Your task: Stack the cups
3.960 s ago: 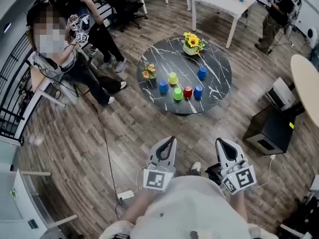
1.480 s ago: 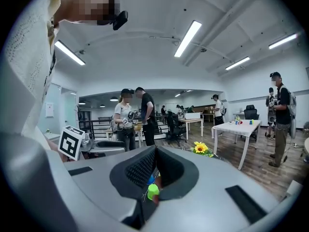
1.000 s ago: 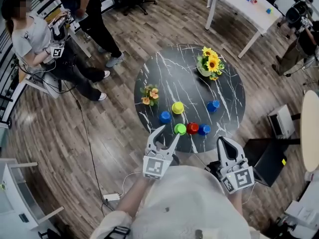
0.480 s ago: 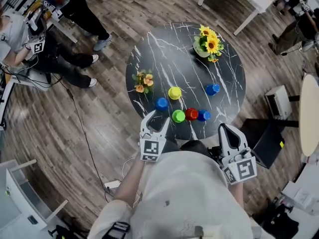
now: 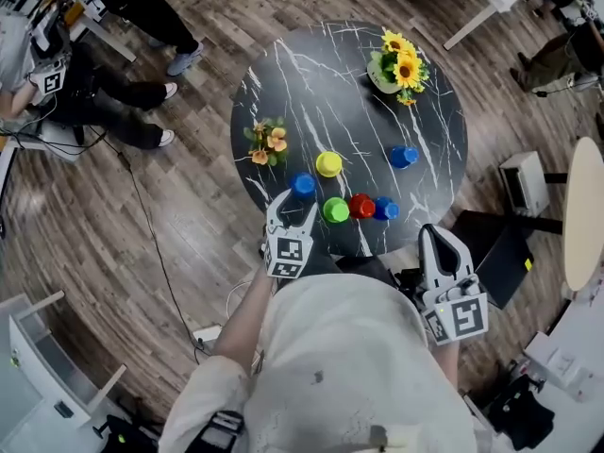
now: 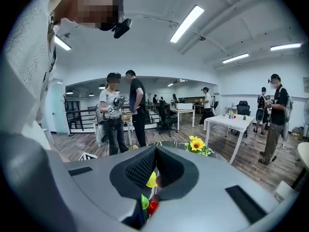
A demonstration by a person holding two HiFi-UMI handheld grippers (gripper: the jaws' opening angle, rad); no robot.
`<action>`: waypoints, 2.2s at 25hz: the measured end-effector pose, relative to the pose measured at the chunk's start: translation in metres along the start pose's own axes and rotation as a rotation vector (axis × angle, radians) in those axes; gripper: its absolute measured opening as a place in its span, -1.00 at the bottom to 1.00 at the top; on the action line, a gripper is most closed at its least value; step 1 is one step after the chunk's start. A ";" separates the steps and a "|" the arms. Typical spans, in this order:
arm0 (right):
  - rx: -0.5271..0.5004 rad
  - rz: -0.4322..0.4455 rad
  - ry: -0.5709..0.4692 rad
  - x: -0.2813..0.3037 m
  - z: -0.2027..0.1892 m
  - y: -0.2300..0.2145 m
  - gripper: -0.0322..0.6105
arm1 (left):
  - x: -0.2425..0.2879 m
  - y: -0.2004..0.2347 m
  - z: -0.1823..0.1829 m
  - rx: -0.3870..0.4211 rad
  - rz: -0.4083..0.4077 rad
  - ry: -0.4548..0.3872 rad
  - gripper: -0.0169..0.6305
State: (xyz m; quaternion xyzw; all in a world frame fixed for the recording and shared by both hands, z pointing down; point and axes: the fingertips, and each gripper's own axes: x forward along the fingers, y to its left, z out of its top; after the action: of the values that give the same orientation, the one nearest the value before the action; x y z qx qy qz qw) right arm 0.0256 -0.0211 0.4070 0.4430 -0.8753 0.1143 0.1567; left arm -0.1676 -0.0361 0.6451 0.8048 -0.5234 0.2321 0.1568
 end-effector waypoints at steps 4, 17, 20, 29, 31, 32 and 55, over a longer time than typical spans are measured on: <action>0.011 -0.025 0.015 0.005 -0.001 -0.009 -0.87 | 0.022 0.004 -0.012 0.020 -0.015 0.045 -0.17; 0.046 -0.083 0.036 0.007 -0.013 -0.024 -0.87 | 0.058 0.009 -0.044 0.000 -0.027 0.144 -0.16; 0.046 -0.083 0.038 0.007 -0.015 -0.023 -0.87 | 0.059 0.012 -0.045 0.001 -0.022 0.147 -0.24; 0.025 -0.051 0.033 0.001 -0.017 -0.015 -0.87 | 0.042 0.013 -0.035 -0.037 0.018 0.097 -0.25; 0.018 -0.038 0.028 -0.002 -0.017 -0.014 -0.87 | 0.036 0.012 -0.030 -0.043 0.034 0.084 -0.25; 0.014 -0.030 0.026 -0.003 -0.017 -0.014 -0.87 | 0.032 0.011 -0.028 -0.049 0.043 0.077 -0.25; -0.017 0.128 -0.033 -0.040 -0.019 -0.071 -0.87 | -0.036 -0.047 0.050 -0.112 0.219 -0.053 -0.25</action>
State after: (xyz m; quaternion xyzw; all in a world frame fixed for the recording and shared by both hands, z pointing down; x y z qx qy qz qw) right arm 0.1084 -0.0261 0.4136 0.3864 -0.9052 0.1096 0.1385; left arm -0.1261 -0.0143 0.5831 0.7388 -0.6240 0.1969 0.1613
